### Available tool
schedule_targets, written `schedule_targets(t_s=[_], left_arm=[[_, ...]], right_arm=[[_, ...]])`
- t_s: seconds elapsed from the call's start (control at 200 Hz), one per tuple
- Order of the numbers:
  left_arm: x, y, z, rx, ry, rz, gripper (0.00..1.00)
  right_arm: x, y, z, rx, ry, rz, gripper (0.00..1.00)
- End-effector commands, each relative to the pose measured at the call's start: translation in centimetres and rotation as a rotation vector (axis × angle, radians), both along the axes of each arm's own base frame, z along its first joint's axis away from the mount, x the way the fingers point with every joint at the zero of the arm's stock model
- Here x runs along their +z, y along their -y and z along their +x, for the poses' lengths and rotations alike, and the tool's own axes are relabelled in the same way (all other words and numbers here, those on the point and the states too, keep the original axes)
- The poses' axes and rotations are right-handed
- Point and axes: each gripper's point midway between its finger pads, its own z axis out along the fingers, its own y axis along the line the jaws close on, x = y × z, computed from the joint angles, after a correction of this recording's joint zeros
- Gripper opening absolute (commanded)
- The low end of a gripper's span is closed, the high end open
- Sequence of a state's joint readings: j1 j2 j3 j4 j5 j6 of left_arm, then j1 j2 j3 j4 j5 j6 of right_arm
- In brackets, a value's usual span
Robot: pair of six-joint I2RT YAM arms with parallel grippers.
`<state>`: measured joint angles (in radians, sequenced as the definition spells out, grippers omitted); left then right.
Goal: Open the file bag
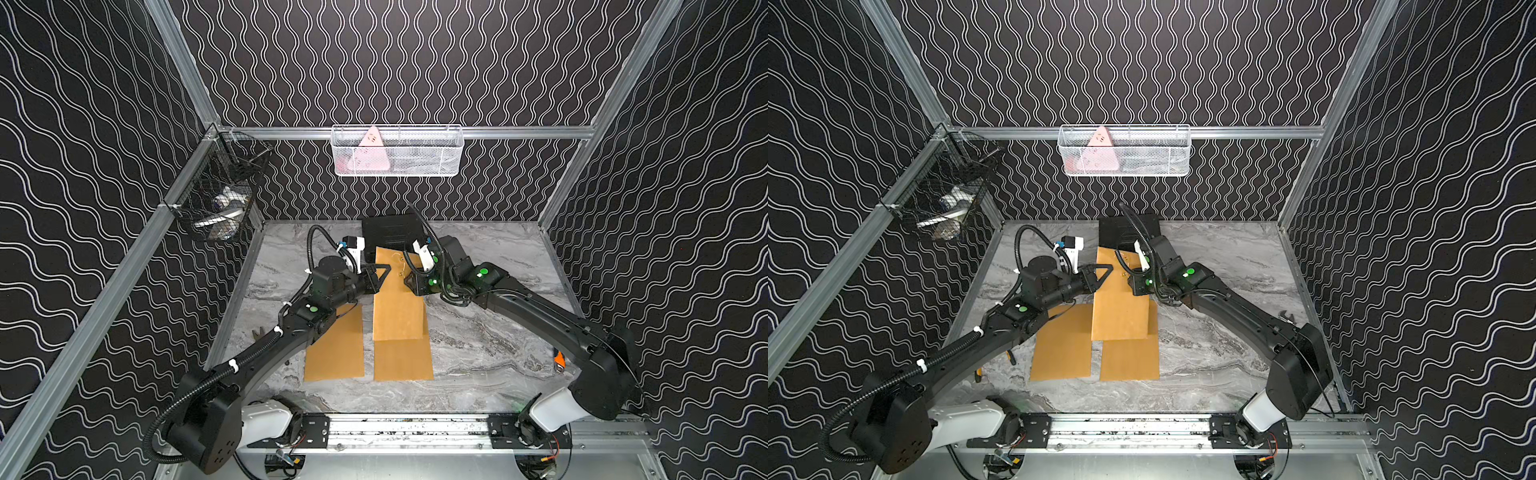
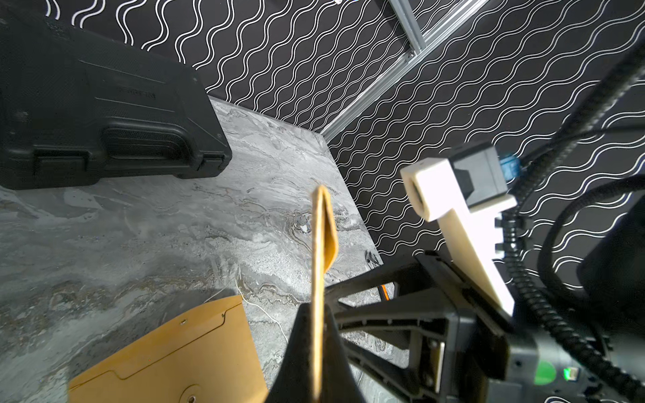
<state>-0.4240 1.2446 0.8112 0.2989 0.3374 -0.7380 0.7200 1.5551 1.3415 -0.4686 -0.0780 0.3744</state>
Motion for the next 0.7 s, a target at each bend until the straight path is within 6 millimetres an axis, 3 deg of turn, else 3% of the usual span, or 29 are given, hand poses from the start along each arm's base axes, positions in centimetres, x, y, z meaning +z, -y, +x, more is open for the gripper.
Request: schedule_targets(t_s=[0.0, 0.175, 0.405, 0.591, 0.696], left_arm=[[1.45, 0.28, 0.21, -0.008, 0.043, -0.035, 0.00], [1.66, 0.25, 0.09, -0.009, 0.046, -0.033, 0.00], [1.94, 0.25, -0.02, -0.014, 0.050, -0.034, 0.00], [1.69, 0.23, -0.03, -0.012, 0.045, -0.036, 0.00], [1.62, 0.20, -0.07, -0.011, 0.044, -0.034, 0.00]], right_arm=[[0.49, -0.51, -0.09, 0.021, 0.009, 0.026, 0.33], [0.35, -0.99, 0.13, 0.031, 0.004, 0.028, 0.30], [0.02, -1.27, 0.42, 0.031, 0.002, 0.031, 0.18], [0.13, -1.24, 0.54, 0.026, 0.010, 0.034, 0.02], [0.26, -0.98, 0.74, 0.008, 0.020, 0.035, 0.00]])
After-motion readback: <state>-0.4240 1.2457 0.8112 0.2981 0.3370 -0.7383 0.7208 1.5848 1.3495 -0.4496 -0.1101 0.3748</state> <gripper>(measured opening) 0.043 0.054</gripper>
